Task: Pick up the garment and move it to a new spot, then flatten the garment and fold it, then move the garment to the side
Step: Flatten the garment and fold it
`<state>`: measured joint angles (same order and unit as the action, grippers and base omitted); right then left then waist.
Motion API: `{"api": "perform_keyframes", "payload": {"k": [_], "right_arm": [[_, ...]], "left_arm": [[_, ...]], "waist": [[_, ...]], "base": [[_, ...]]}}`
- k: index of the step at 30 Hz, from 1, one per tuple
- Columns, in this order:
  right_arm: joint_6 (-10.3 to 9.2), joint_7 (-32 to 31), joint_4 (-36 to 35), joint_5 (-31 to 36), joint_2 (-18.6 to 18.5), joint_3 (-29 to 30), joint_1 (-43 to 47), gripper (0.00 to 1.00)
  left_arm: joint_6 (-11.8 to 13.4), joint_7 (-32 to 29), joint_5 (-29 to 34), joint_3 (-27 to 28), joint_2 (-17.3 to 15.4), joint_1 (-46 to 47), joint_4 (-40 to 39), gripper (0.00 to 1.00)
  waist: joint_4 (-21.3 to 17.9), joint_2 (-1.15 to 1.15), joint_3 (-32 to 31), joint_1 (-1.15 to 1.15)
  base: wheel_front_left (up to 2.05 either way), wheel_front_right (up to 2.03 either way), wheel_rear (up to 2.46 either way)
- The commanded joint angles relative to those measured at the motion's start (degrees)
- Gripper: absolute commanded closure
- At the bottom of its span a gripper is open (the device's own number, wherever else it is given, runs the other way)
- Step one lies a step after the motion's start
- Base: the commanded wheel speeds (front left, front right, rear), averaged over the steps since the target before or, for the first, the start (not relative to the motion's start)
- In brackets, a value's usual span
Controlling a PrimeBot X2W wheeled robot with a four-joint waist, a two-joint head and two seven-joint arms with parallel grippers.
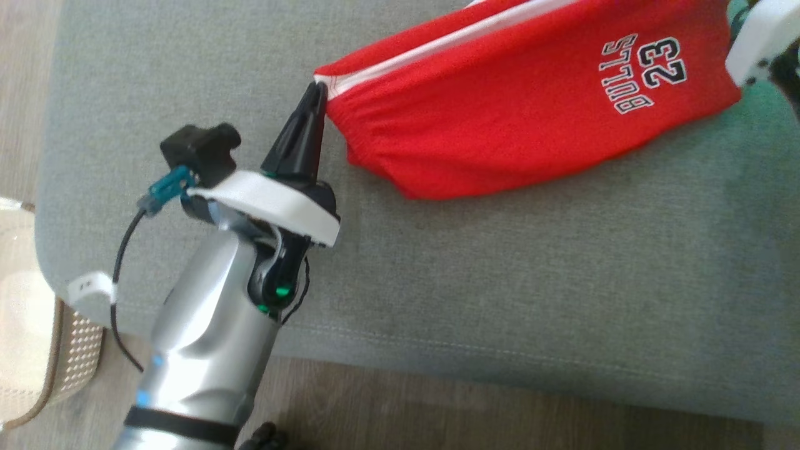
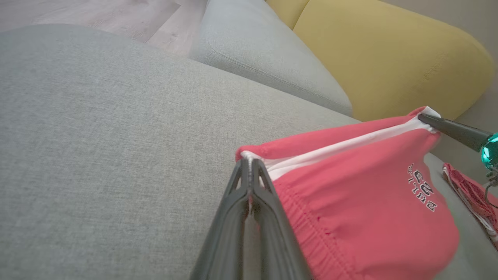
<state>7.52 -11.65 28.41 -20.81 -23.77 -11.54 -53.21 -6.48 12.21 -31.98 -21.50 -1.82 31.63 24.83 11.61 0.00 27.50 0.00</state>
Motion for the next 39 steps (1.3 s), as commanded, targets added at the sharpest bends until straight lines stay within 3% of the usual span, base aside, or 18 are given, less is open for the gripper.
{"api": "perform_keyframes", "payload": {"k": [1,9,10,11,12,13,14,15,16,21,28,34,39], "right_arm": [[-0.03,0.04,1.33,0.37,-0.96,-0.77,-3.12,1.00],[-0.03,3.48,12.61,-0.29,-0.14,-4.56,-10.51,1.00],[-0.03,4.06,13.60,-0.41,-0.05,-5.11,-11.08,0.71],[-0.03,4.06,13.60,-0.41,-0.05,-5.11,-11.08,0.71],[-0.03,5.47,15.19,-0.01,-0.22,-6.57,-12.02,0.00],[-0.03,6.50,15.81,0.08,-0.27,-6.97,-12.34,0.00],[-0.03,7.84,16.41,0.00,-0.23,-6.78,-12.59,0.00],[-0.03,7.84,16.41,0.00,-0.23,-6.78,-12.59,0.00],[-0.03,9.22,16.91,0.03,-0.17,-6.64,-12.66,0.00],[-0.03,14.40,17.71,-2.18,0.44,-4.39,-10.24,0.00],[-0.03,15.56,15.76,-6.41,-1.35,-1.39,-0.73,0.00],[-0.03,13.77,15.02,-9.00,-2.68,0.81,5.52,0.00],[-0.03,12.30,18.38,-8.27,-3.12,2.77,6.30,0.00]], "left_arm": [[0.14,0.53,-0.55,1.29,-1.14,2.83,0.20,1.00],[0.77,2.22,-2.17,-2.21,-1.08,9.14,6.57,1.00],[0.81,2.36,-2.51,-2.57,-1.07,9.54,7.03,1.00],[0.81,2.36,-2.51,-2.57,-1.07,9.54,7.03,1.00],[0.96,2.55,-3.03,-3.15,-1.07,10.15,7.84,0.84],[1.05,2.62,-3.25,-3.38,-1.07,10.30,8.19,0.57],[1.17,2.67,-3.41,-3.55,-1.07,10.37,8.46,0.23],[1.17,2.67,-3.41,-3.55,-1.07,10.37,8.46,0.23],[1.33,2.71,-3.45,-3.72,-1.07,10.28,8.61,0.00],[3.21,2.76,-1.93,-2.17,-1.07,7.61,5.31,0.00],[9.61,2.78,7.06,1.11,-1.06,-4.43,-8.65,0.00],[15.18,2.78,12.72,-0.22,-1.06,-14.69,-21.32,0.00],[19.21,2.78,18.65,-1.72,-1.06,-21.24,-29.39,0.00]], "waist": [[1.09,0.00,1.36,0.00],[2.69,0.00,3.75,0.00],[2.72,0.00,3.89,0.00],[2.72,0.00,3.89,0.00],[2.69,0.00,4.01,0.00],[2.62,0.00,3.97,0.00],[2.50,0.00,3.84,0.00],[2.50,0.00,3.84,0.00],[2.35,0.00,3.58,0.00],[1.14,0.00,1.46,0.00],[0.88,0.00,-2.92,0.00],[4.30,0.00,-5.31,0.00],[8.59,0.00,-6.01,0.00]], "base": [[0.00,0.00,0.00],[0.00,0.00,0.00],[0.00,0.00,0.00],[0.00,0.00,0.00],[0.00,0.00,0.00],[0.00,0.00,0.00],[0.00,0.00,0.00],[0.00,0.00,0.00],[0.00,0.00,0.00],[0.00,0.00,0.00],[0.00,0.00,0.00],[0.00,0.00,0.00],[0.00,0.00,0.00]]}}
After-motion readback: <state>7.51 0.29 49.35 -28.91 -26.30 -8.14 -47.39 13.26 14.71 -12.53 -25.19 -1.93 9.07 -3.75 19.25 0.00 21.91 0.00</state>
